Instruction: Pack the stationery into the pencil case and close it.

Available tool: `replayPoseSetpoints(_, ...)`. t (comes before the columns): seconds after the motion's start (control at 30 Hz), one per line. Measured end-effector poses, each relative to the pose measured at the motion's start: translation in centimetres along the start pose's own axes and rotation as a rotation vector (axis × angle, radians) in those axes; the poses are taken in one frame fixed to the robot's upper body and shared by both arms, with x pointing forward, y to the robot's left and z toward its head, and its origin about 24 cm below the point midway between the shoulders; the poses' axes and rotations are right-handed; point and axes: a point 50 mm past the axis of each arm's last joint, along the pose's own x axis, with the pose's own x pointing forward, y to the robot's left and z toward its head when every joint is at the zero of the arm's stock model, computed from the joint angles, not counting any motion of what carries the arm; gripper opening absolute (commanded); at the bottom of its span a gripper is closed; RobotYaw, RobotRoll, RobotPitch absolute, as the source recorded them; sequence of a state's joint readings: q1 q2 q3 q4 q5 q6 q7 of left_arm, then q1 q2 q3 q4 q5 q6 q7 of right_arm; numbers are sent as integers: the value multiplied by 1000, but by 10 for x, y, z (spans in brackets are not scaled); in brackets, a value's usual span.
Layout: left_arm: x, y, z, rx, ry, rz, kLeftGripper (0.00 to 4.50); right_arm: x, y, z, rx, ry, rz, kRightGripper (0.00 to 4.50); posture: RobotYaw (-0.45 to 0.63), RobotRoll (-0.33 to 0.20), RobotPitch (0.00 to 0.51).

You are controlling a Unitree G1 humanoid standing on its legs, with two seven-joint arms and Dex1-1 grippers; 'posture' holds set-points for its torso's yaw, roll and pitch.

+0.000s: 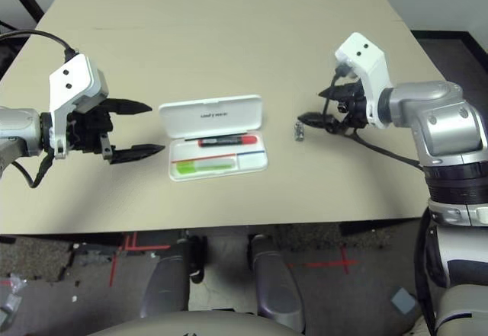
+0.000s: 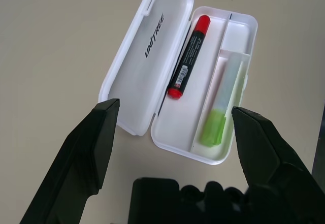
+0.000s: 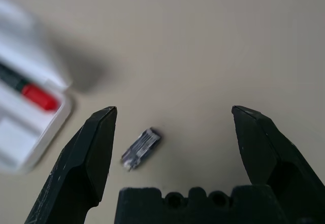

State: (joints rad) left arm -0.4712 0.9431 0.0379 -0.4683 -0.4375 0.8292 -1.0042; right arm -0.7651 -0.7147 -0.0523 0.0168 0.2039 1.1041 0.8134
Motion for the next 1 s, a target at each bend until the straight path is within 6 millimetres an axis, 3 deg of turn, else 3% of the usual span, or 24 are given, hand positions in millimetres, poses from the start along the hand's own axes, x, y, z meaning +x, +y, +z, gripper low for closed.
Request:
replayPoseSetpoints(0.17,4,1,2,6,-13,-4,4452,10,5,-12,146,58,-85,4500,-99,0,211)
replayPoseSetpoints(0.4,7,1,2,13,-19,-3,4452,34,30,-44,241,157,-81,4500,-90,0,208)
replayPoseSetpoints(0.7,9,0,1,13,-13,-5,4452,41,39,-50,207,184,-97,4500,-83,0,210)
replayPoseSetpoints(0.83,9,0,1,13,-11,-4,4500,42,39,-51,187,185,-106,3591,-83,0,210)
replayPoseSetpoints(1.0,10,0,2,16,-12,0,4500,43,40,-51,173,185,-92,1632,-81,0,210)
